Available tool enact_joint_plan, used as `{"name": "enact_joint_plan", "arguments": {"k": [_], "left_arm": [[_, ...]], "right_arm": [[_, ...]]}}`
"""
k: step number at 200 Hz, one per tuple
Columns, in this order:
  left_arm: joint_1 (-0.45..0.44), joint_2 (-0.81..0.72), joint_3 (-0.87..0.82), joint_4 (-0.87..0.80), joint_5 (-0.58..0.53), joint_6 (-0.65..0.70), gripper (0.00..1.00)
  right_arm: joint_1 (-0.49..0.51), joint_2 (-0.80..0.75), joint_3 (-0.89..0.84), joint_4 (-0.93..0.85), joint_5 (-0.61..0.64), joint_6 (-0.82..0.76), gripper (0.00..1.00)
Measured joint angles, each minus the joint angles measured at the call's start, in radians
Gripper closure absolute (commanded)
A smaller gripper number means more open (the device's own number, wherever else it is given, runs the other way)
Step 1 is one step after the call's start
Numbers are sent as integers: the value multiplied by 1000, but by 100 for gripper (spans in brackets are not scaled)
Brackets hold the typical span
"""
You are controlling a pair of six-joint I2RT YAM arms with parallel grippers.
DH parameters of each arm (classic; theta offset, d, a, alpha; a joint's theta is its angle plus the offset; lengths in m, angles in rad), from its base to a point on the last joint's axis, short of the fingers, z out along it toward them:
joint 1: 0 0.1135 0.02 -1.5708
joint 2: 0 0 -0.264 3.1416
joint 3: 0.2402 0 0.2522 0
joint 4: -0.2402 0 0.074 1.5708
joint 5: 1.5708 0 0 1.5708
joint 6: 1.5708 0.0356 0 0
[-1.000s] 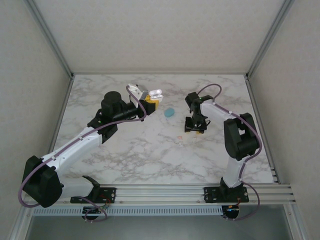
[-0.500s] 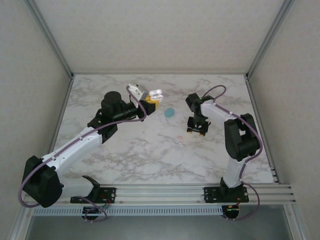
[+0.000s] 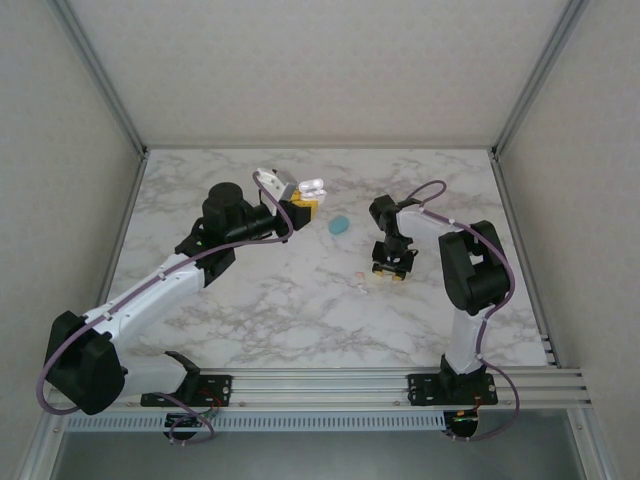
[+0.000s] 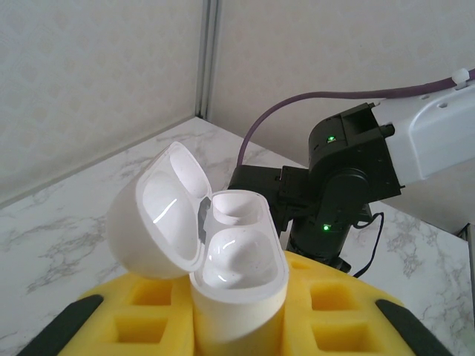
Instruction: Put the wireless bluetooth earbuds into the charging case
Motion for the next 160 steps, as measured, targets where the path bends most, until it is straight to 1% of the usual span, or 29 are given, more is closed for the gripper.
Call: {"name": "enact_joint_plan", "arguments": {"k": [75,113,160], "left_arm": [[1,14,0,0,0,0,98],[1,14,0,-1,0,0,98],[1,14,2,-1,0,-1,98]], "right_arm": [[1,-3,-9,16,-5,-18,69],[1,-29,-38,44,-4,-20,76],[3,-60,-61,55,5,-36,76]]}}
